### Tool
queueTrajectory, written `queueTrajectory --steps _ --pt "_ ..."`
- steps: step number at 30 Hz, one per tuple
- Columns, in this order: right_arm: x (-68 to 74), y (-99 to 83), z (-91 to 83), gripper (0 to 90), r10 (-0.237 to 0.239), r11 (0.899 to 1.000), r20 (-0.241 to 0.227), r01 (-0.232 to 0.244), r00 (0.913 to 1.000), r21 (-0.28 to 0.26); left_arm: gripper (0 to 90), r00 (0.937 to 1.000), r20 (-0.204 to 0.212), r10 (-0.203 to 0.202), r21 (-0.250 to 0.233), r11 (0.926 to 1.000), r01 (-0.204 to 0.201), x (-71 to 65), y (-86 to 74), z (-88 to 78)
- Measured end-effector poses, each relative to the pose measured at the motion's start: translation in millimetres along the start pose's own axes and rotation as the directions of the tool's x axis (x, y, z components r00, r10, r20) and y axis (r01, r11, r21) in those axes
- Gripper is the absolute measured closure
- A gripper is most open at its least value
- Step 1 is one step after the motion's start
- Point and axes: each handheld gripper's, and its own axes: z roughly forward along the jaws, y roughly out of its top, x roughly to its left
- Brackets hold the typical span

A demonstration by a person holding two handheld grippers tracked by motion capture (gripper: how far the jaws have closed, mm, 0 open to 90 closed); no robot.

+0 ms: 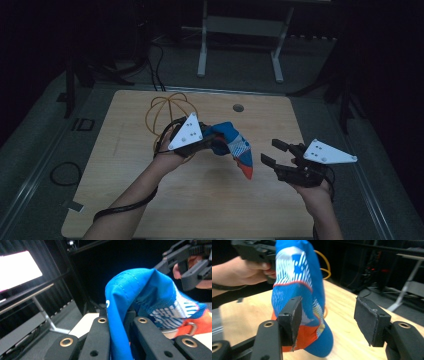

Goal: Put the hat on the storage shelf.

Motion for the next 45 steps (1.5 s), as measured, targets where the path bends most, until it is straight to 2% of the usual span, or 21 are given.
queueTrajectory --steps 4,6,9,12,14,15,17,18,20,21,23,24,25,26,29,30,31,32,35,39,45 --pt "3.0 -1.0 -1.2 42.8 0.008 1.0 -0.033 -0.008 0.9994 0.0 88.9 0.9946 0.102 0.02 -0.086 0.9963 -0.011 0.7 -2.1 -4.2" --pt "5.0 -2.1 -2.0 45.4 0.009 1.0 -0.054 -0.01 0.9985 -0.005 88.9 0.9897 0.134 0.049 -0.119 0.9924 -0.033 0.8 -2.4 -7.0" --pt "8.7 -2.5 -2.1 46.6 -0.001 1.0 -0.076 0.0 0.9971 -0.009 88.9 0.9746 0.218 0.053 -0.18 0.9836 -0.014 2.7 -3.1 -11.5" --pt "20.8 -0.5 -1.5 47.5 -0.026 1.0 -0.137 0.025 0.9903 -0.009 88.8 0.95 0.309 0.046 -0.243 0.9694 0.033 3.1 -3.7 -14.9" --pt "23.3 0.2 -1.4 47.6 -0.028 1.0 -0.147 0.026 0.9887 -0.011 88.8 0.9405 0.337 0.041 -0.271 0.9611 0.055 2.8 -3.8 -16.1" --pt "27.1 1.4 -0.7 47.6 -0.031 0.999 -0.164 0.029 0.986 -0.015 88.8 0.9316 0.362 0.038 -0.285 0.9557 0.072 2.7 -4.0 -16.4" --pt "36.7 3.5 2.6 47.6 -0.046 0.999 -0.21 0.043 0.9765 -0.018 88.9 0.9259 0.376 0.038 -0.302 0.9496 0.084 1.2 -4.0 -16.4" --pt "39.2 4.3 4.1 47.6 -0.046 0.999 -0.226 0.043 0.9731 -0.018 88.8 0.9158 0.399 0.043 -0.313 0.9452 0.092 0.3 -4.1 -16.1" --pt "41.0 5.0 5.4 47.5 -0.047 0.999 -0.238 0.043 0.9701 -0.02 88.8 0.9125 0.406 0.052 -0.311 0.9468 0.084 -2.7 -3.5 -14.5" --pt "42.5 5.6 6.8 47.5 -0.043 0.999 -0.249 0.038 0.9677 -0.024 88.8 0.9063 0.418 0.063 -0.311 0.947 0.078 -4.3 -3.4 -13.6" --pt "43.7 6.0 8.6 47.5 -0.039 0.999 -0.26 0.034 0.9648 -0.026 88.8 0.9054 0.42 0.066 -0.306 0.9492 0.073 -6.1 -2.9 -12.3" --pt "46.4 6.0 14.4 47.9 -0.036 0.999 -0.267 0.035 0.9631 -0.011 88.8 0.9018 0.423 0.087 -0.299 0.9532 0.048 -9.2 -2.2 -10.5" --pt "47.0 5.7 16.0 49.2 -0.036 0.999 -0.269 0.036 0.9626 -0.005 88.8 0.9002 0.427 0.087 -0.297 0.9538 0.048 -10.3 -2.1 -9.8" --pt "47.3 4.9 18.1 50.5 -0.039 0.999 -0.27 0.04 0.962 -0.001 88.8 0.9037 0.419 0.087 -0.284 0.9579 0.04 -11.6 -1.6 -8.8" --pt "47.4 3.3 21.2 57.5 -0.037 0.999 -0.267 0.042 0.9629 0.013 88.8 0.9016 0.423 0.089 -0.275 0.9608 0.034 -11.8 -2.5 -7.4" --pt "47.2 2.6 22.2 61.7 -0.044 0.999 -0.261 0.05 0.9643 0.016 88.8 0.8997 0.426 0.093 -0.277 0.9602 0.032 -11.6 -3.0 -7.6" --pt "45.8 2.1 22.4 71.7 -0.043 0.999 -0.25 0.049 0.9673 0.019 88.8 0.9004 0.426 0.091 -0.277 0.9604 0.034 -11.5 -3.2 -7.7" --pt "45.8 2.1 22.4 71.7 -0.043 0.999 -0.25 0.049 0.9673 0.019 88.8 0.8999 0.428 0.086 -0.271 0.9618 0.037 -11.1 -3.5 -8.0" --pt "44.2 3.3 20.9 89.6 -0.043 0.999 -0.245 0.048 0.9687 0.014 88.8 0.8978 0.433 0.078 -0.266 0.9629 0.044 -10.7 -4.4 -9.0" --pt "43.2 7.1 17.9 90.0 -0.032 0.999 -0.202 0.033 0.9788 0.005 88.6 0.8978 0.436 0.065 -0.268 0.9614 0.061 -9.6 -6.1 -11.3" --pt "36.8 9.4 14.4 90.0 -0.011 1.0 -0.19 0.01 0.9817 -0.008 88.0 0.9003 0.431 0.057 -0.236 0.9704 0.051 -7.9 -10.4 -14.9"
